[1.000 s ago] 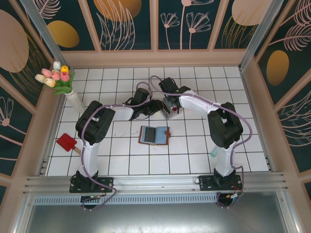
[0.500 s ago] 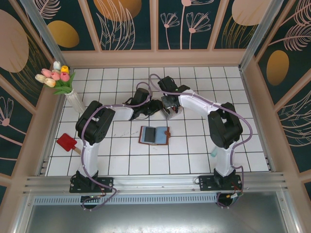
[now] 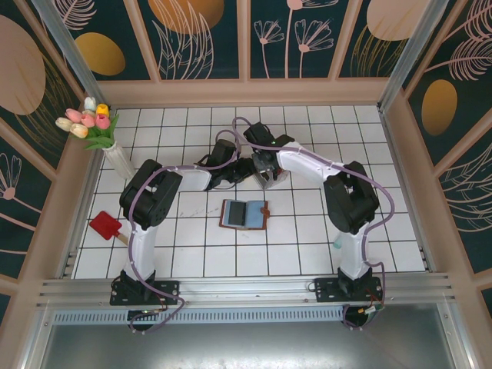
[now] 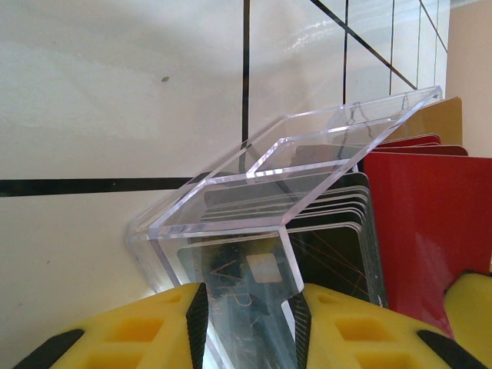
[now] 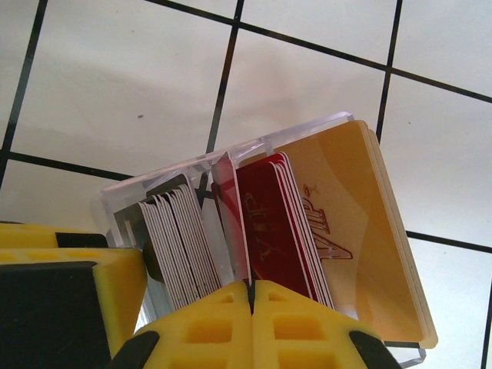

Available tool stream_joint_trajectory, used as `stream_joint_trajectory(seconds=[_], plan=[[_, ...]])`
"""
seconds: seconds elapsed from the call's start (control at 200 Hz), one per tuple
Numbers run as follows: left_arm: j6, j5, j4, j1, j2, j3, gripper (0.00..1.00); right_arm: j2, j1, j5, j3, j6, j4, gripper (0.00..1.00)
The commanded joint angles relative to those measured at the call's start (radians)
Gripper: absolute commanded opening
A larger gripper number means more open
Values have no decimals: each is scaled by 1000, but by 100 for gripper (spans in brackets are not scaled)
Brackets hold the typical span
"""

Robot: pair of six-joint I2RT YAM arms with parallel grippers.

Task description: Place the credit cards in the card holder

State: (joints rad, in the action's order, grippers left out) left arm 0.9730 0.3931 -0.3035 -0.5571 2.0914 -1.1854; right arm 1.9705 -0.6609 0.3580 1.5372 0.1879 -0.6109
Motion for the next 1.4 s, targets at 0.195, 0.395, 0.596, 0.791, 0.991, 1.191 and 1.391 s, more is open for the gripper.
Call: stream_joint_trajectory(seconds=[0.195, 0.395, 0.596, 0.791, 0.991, 1.191, 1.391], plan=[[-38, -60, 119, 2, -25, 30, 38, -121, 5, -33, 36, 97, -51, 0], [-56, -63, 134, 2, -74, 15, 42, -168, 3, -34, 36, 292, -80, 0], [-57, -75, 136, 2, -128, 26, 44, -157, 1, 3, 59, 424, -109, 0], [-55, -107, 112, 2, -197, 77, 47, -197, -12, -8, 36, 493, -90, 0], [-28, -63, 22, 15, -300, 161, 54, -358, 0, -142, -102, 495, 73, 0], [92, 141, -259, 70, -421, 306, 64, -592, 107, -573, -378, 470, 410, 0], [243, 302, -547, 89, -444, 347, 69, -682, 226, -872, -542, 548, 608, 0]])
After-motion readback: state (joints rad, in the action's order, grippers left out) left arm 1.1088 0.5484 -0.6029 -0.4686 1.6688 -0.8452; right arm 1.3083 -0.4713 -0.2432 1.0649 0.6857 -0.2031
